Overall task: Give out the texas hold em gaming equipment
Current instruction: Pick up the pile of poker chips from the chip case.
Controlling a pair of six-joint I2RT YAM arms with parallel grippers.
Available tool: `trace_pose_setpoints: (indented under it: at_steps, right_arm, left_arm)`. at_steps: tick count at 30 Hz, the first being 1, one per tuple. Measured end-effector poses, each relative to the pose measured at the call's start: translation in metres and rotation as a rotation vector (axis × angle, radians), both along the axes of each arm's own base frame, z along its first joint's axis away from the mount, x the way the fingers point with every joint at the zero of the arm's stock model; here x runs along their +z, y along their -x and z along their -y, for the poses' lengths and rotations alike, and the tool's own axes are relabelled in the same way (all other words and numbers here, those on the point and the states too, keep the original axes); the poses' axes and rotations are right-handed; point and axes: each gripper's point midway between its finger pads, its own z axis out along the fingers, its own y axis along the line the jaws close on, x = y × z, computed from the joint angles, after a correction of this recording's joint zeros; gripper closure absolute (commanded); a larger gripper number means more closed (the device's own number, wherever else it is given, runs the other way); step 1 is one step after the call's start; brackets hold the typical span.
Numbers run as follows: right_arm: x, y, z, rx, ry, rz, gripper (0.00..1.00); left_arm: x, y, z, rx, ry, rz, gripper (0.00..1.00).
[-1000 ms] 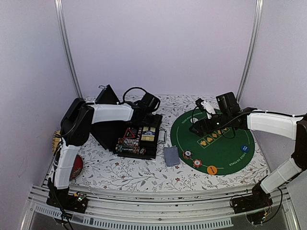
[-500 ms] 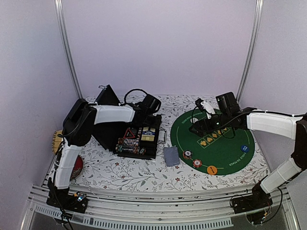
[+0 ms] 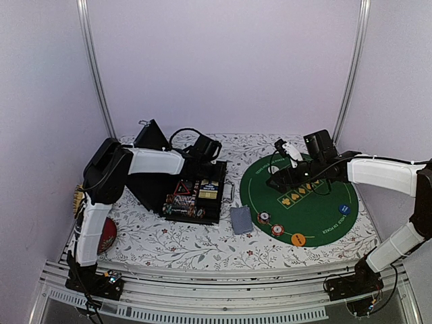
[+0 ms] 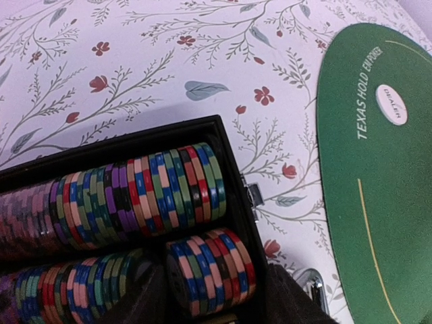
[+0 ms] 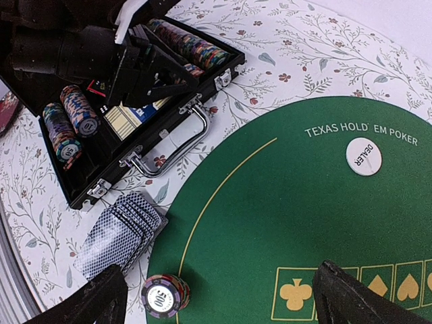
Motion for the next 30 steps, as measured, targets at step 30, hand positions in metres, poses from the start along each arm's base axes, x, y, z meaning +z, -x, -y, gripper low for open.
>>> trace_pose_setpoints:
  at_steps: [30]
  right_arm:
    - [-0.003, 0.001, -0.003, 0.016, -0.001, -0.02, 0.03]
  left_arm:
    - [0.005, 0.002, -0.011, 0.029, 0.067, 0.005, 0.59]
